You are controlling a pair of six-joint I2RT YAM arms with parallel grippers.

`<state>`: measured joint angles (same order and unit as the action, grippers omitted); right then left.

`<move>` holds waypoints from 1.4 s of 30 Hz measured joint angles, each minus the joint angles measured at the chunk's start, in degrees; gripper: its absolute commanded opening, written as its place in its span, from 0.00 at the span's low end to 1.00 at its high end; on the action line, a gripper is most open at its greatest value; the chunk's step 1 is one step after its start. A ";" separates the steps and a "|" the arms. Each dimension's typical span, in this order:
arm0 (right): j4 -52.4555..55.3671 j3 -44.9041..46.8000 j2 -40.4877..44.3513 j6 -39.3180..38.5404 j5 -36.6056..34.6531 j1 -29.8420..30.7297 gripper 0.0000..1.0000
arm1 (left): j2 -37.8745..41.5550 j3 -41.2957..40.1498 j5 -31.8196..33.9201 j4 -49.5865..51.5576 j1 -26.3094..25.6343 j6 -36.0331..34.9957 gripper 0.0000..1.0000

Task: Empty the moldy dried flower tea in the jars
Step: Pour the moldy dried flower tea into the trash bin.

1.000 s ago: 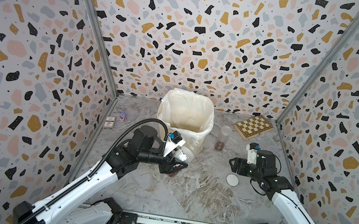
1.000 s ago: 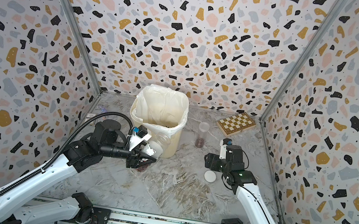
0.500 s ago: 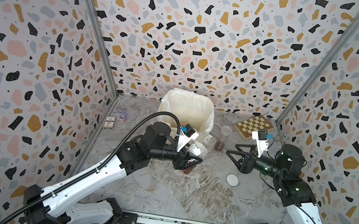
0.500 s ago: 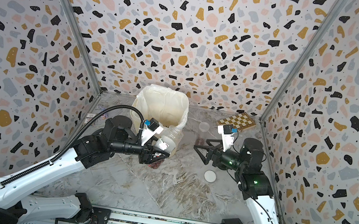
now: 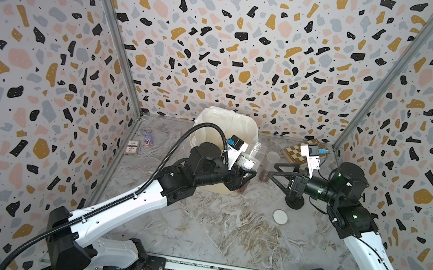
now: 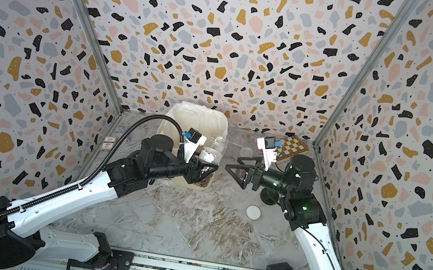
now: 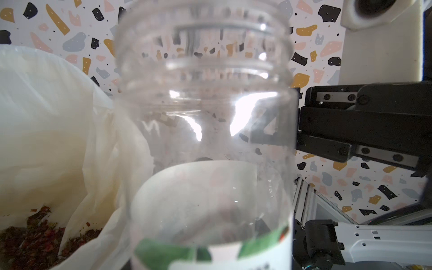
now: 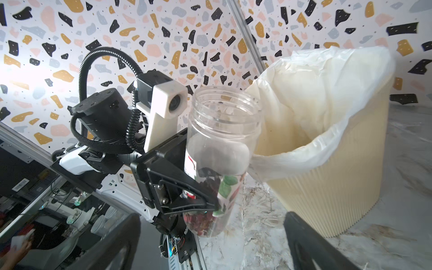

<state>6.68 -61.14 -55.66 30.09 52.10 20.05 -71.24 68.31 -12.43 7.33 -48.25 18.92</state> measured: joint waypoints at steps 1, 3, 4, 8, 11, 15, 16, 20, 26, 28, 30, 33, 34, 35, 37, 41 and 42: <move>-0.02 -0.79 -0.90 0.00 -0.61 0.85 0.97 | -0.15 0.00 0.17 -0.17 -0.26 0.02 0.54; -0.26 -2.05 -2.64 -0.02 -2.25 2.60 0.98 | -0.22 0.00 0.90 -0.15 -0.92 0.09 0.54; -0.42 -2.32 -3.23 -0.02 -2.93 3.19 0.97 | -0.22 0.00 0.98 -0.17 -1.14 0.04 0.54; -0.90 -3.63 -6.27 -0.13 -5.31 5.46 0.97 | -0.20 0.00 1.16 -0.37 -1.99 0.04 0.54; -1.20 -4.66 -8.55 -0.39 -6.58 6.88 0.96 | -0.20 -0.02 1.14 -1.90 -2.51 0.22 0.54; -2.67 -4.87 -10.01 -0.37 -7.02 8.24 0.91 | -0.20 -0.02 1.90 -3.15 -2.91 0.59 0.54; -2.99 -4.90 -10.10 -0.31 -7.17 8.48 0.89 | -0.20 -0.02 2.10 -3.17 -2.93 0.68 0.54; -4.50 -5.22 -10.23 0.07 -7.15 8.87 0.75 | -0.22 -0.20 2.54 -4.09 -2.97 1.44 0.54; -5.03 -5.51 -10.29 0.46 -7.15 9.01 0.69 | -0.22 -0.90 2.71 -6.05 -2.99 1.70 0.61; -5.03 -5.51 -10.36 0.48 -7.15 9.03 0.67 | -0.22 -0.98 2.67 -6.27 -2.99 1.73 0.66; -4.98 -5.51 -10.45 0.50 -7.13 9.01 0.64 | -0.22 -1.11 2.45 -6.34 -2.99 1.66 0.70; -4.98 -5.51 -10.51 0.31 -7.13 9.01 0.62 | -0.20 -1.60 2.12 -6.80 -2.99 1.55 0.76; -4.96 -5.51 -10.60 0.28 -7.19 9.01 0.61 | -0.20 -1.99 1.95 -7.23 -3.02 1.46 0.78; -4.96 -5.51 -10.73 0.22 -7.26 9.01 0.61 | -0.13 -2.38 1.60 -7.54 -3.02 1.51 0.80; -4.74 -5.49 -10.84 0.07 -7.43 9.01 0.61 | -0.09 -3.13 0.72 -7.91 -3.04 1.42 0.82; -4.48 -5.51 -10.84 -0.17 -7.82 8.81 0.60 | 0.11 -4.33 -1.29 -9.22 -3.02 1.42 0.86; -4.42 -5.51 -10.84 -0.17 -7.76 8.72 0.60 | 0.24 -4.57 -1.73 -9.51 -2.97 1.44 0.86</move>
<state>2.26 -66.65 -66.50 29.91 44.34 28.77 -71.00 63.75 -14.15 -2.17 -51.22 20.36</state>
